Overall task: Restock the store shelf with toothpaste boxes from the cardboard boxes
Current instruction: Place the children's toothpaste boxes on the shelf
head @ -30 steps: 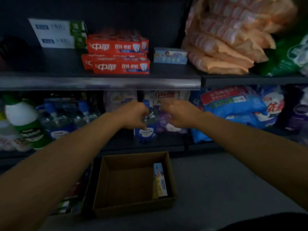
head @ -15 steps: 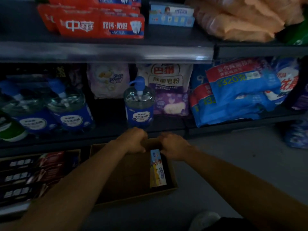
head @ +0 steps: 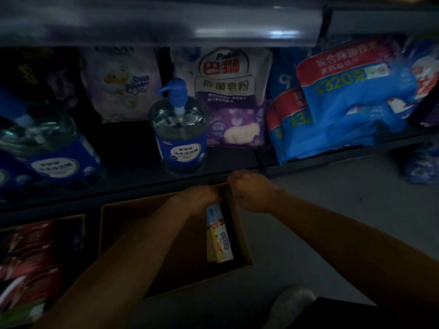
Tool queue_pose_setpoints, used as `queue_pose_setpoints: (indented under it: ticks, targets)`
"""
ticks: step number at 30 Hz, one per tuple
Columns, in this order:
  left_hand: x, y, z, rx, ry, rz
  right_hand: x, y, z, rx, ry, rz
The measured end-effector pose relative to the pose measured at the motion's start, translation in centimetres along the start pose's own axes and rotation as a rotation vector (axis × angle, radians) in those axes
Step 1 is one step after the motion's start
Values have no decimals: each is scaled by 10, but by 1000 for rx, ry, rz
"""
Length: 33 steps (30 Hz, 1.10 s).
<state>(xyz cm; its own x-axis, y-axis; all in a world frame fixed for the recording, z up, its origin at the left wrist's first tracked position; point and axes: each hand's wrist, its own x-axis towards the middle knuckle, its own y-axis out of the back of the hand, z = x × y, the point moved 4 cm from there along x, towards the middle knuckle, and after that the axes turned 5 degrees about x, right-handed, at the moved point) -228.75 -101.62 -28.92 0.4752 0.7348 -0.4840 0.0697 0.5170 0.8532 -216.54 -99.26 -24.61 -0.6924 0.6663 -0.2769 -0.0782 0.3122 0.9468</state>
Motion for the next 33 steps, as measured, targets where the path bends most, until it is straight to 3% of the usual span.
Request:
queue_pose_setpoints:
  ticks: [4,10,20,33]
  targets:
    - [28,-21,5,269,-196,-22,7,-1,18,-25,-1,16]
    - [38,-41,0,195,-116,-139,12,-11,35,-28,-5,-10]
    - [37,-32,-7,105,-146,-90,6,-11,37,-50,-2,30]
    - [-101,98,-6,226,-19,219,-33,108,-8,-164,63,201]
